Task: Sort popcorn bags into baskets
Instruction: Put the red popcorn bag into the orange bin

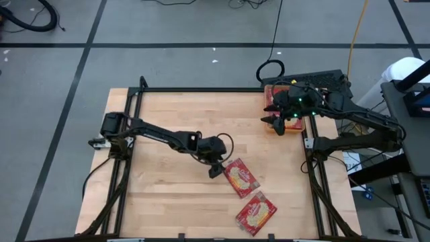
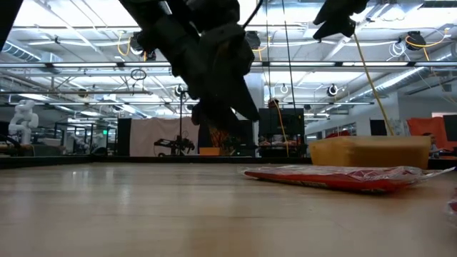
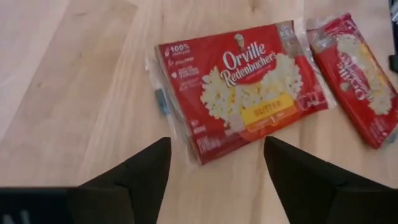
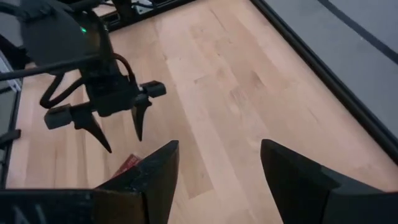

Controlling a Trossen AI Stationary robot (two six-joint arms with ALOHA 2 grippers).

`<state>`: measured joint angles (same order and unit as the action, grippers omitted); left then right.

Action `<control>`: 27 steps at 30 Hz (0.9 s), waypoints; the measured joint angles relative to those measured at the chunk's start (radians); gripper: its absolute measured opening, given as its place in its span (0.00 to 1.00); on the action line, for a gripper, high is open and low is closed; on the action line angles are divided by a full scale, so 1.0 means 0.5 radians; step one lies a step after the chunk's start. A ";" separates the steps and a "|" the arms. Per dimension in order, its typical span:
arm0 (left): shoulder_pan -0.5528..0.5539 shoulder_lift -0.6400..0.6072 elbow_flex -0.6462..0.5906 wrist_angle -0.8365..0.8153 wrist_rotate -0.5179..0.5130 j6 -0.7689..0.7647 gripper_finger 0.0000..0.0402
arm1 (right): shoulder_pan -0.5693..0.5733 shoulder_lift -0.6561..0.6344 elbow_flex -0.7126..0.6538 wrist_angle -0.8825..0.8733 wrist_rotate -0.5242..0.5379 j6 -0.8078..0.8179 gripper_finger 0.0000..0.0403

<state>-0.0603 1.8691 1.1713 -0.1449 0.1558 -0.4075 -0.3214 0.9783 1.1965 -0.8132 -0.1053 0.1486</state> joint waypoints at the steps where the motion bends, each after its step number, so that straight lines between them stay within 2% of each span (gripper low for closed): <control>1: -0.002 0.020 0.000 0.034 0.000 0.018 0.63 | 0.000 -0.001 0.000 0.000 -0.001 -0.022 0.54; 5: -0.003 0.094 0.001 0.108 -0.006 0.138 0.64 | -0.001 -0.001 0.000 0.002 -0.001 -0.122 0.54; 12: -0.003 0.264 0.002 0.110 -0.105 0.291 0.72 | -0.001 0.007 -0.001 0.001 -0.001 -0.247 0.54; 17: -0.013 0.338 0.003 0.294 -0.100 0.393 0.71 | -0.001 0.008 -0.001 -0.017 -0.002 -0.303 0.54; 20: -0.013 0.390 0.003 0.456 -0.096 0.461 0.65 | -0.001 0.007 -0.001 -0.023 -0.002 -0.359 0.54; 22: -0.010 0.418 0.003 0.517 -0.095 0.486 0.57 | -0.001 0.008 -0.001 -0.028 -0.001 -0.388 0.54; 27: 0.014 0.470 0.008 0.591 -0.101 0.471 0.28 | -0.001 0.007 -0.054 -0.015 -0.001 -0.391 0.54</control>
<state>-0.0533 2.1040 1.1751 0.1506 0.1052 -0.1719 -0.3218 0.9819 1.1695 -0.8205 -0.1059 -0.0469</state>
